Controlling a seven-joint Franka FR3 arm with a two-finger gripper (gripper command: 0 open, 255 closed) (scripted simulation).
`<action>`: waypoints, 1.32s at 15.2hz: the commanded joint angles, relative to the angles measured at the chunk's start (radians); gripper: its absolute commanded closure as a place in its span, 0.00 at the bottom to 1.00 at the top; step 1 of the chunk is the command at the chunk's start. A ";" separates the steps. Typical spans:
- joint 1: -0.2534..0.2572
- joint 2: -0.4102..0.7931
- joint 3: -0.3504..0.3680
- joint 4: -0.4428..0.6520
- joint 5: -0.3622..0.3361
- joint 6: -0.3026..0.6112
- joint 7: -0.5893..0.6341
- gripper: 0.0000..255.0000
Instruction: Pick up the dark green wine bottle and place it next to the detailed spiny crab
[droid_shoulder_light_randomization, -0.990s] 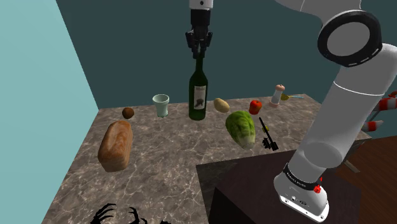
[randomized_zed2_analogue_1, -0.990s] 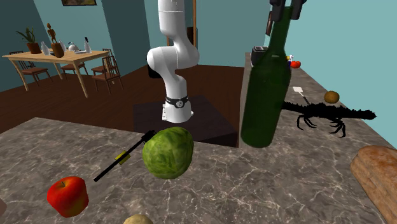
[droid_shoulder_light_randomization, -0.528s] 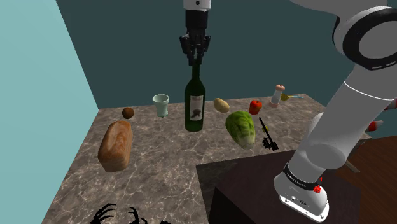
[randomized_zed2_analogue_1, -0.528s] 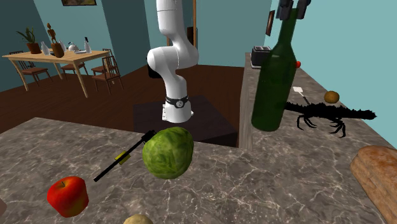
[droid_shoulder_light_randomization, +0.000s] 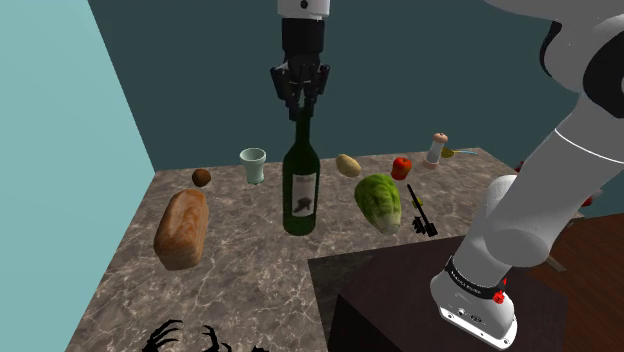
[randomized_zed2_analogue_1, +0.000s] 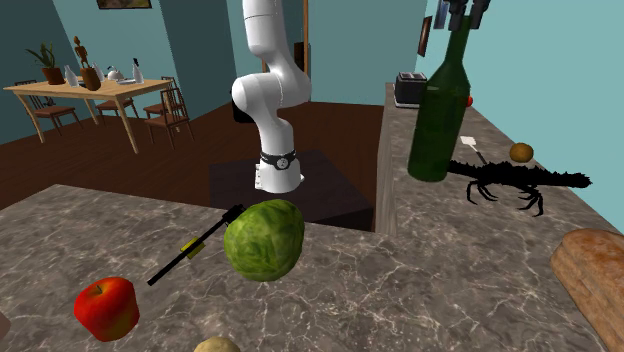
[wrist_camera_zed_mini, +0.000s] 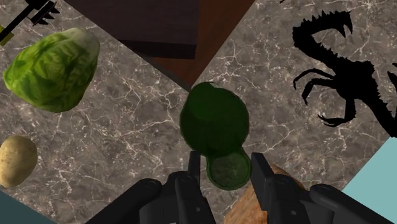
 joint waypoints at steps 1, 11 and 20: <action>0.020 -0.013 0.027 -0.017 0.009 0.011 0.048 1.00; 0.118 0.000 0.181 0.003 0.033 0.035 0.300 1.00; 0.131 -0.029 0.196 -0.135 0.047 0.149 0.308 1.00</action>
